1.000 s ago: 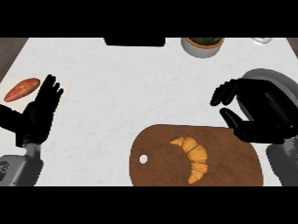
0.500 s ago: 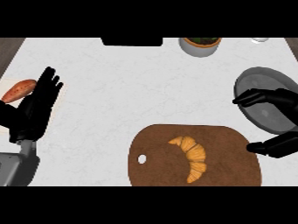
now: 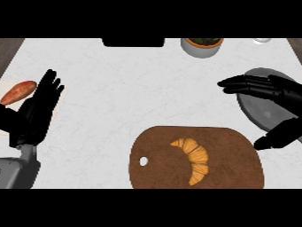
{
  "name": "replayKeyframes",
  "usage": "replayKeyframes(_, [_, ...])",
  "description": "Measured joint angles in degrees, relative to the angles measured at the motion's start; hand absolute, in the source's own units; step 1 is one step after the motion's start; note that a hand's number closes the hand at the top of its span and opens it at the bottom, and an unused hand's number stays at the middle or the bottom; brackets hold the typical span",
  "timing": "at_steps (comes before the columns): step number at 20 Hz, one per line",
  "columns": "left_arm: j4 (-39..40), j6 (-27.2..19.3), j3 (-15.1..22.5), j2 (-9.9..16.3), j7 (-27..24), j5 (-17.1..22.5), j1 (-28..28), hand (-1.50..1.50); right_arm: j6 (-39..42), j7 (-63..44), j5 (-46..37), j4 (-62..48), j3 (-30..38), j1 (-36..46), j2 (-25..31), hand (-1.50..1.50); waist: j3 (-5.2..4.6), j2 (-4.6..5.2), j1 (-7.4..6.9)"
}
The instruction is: Pick the croissant from the cutting board and place it in the pan
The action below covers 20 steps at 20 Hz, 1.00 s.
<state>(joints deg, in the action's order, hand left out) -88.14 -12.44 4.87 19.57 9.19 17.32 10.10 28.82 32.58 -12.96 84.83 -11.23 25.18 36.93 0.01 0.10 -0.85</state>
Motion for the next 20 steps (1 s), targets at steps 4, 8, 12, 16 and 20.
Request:
replayKeyframes(4, [-1.00,-0.27,0.10,-0.07,1.29,-0.65,0.41,0.00,-0.82,-3.35,-7.79,1.20,-5.39,3.95,-1.78,-1.50,-0.02,-0.06,-0.07])
replayKeyframes(8, [-0.37,0.30,-0.67,-0.16,1.20,-0.63,0.23,0.00,1.72,-7.00,-13.53,2.49,-9.76,6.77,-2.00,-1.50,-0.05,-0.08,0.15])
replayKeyframes(12, [-0.64,0.84,-1.17,-0.12,0.75,-0.59,-0.32,0.00,6.64,-10.43,-19.10,4.53,-15.89,7.93,-0.75,-1.50,-0.08,-0.16,0.24])
replayKeyframes(16, [0.53,0.56,-1.33,-1.00,0.43,-1.60,0.58,0.00,9.81,-11.79,-23.79,6.40,-19.70,7.56,-0.32,-1.50,-0.05,-0.14,0.60])
replayKeyframes(20, [-0.03,1.50,-2.15,-1.35,0.60,-1.72,-0.27,0.00,11.46,-13.98,-27.75,12.26,-21.12,4.33,-0.49,-1.50,-0.03,-0.19,0.84])
